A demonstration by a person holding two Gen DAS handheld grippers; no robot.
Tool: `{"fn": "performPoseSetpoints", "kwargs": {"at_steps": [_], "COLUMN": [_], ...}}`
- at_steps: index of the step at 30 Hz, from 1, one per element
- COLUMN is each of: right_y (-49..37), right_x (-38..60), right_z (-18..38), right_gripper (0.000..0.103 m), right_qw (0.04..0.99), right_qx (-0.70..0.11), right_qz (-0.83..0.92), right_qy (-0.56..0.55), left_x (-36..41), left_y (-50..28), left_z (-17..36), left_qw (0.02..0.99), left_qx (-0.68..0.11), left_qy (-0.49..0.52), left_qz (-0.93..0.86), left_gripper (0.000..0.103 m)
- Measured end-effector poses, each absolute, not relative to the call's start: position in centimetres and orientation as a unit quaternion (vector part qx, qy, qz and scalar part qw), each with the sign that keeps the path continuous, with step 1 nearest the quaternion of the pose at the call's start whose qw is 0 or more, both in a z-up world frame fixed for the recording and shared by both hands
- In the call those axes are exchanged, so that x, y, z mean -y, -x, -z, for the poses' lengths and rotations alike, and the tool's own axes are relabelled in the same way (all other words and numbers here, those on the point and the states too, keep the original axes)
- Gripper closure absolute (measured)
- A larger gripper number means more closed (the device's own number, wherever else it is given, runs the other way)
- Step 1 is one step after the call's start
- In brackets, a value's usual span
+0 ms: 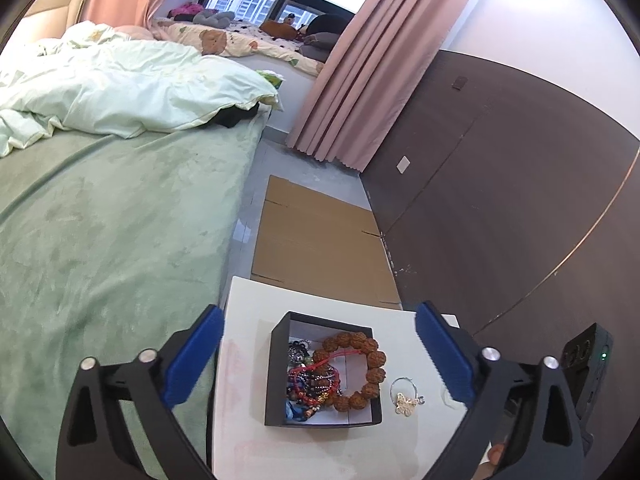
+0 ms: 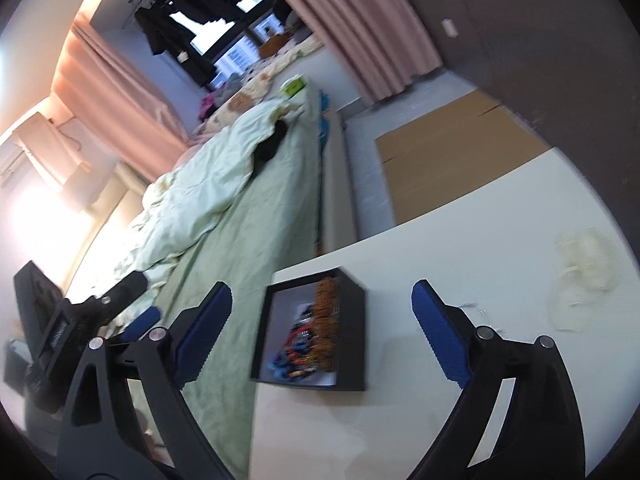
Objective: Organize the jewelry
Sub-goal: 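Move both open tools toward the gold butterfly brooch and white flower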
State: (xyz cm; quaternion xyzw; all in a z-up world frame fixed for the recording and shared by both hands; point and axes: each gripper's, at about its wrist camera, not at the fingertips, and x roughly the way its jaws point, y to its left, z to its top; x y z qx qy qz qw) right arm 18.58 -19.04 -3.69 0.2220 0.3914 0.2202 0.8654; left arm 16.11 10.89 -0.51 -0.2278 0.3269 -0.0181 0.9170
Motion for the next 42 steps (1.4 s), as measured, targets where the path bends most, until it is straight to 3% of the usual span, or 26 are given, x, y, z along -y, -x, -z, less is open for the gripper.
{"fn": "performPoseSetpoints", "kwargs": {"at_steps": [31, 34, 38, 42], "right_y": [-17.0, -17.3, -18.1, -18.7], "right_x": [29.9, 30.8, 31.5, 32.0], "right_z": [4.4, 5.1, 6.3, 7.2], "right_gripper": [0.008, 0.008, 0.025, 0.029], "right_qw": [0.859, 0.854, 0.842, 0.832], "right_qx": [-0.443, -0.456, -0.482, -0.501], "right_qz": [-0.150, -0.138, -0.123, -0.111], "right_qy": [-0.208, -0.209, -0.211, -0.212], "left_x": [1.5, 2.9, 5.0, 6.8], "left_y": [-14.7, -14.8, -15.4, -16.4], "left_z": [2.0, 2.5, 3.7, 5.3], "left_qw": [0.917, 0.912, 0.902, 0.889], "left_qx": [-0.357, -0.366, -0.385, -0.410], "left_qy": [0.148, 0.144, 0.133, 0.126], "left_qz": [0.096, 0.120, 0.144, 0.161], "left_gripper": [0.008, 0.014, 0.024, 0.027]}}
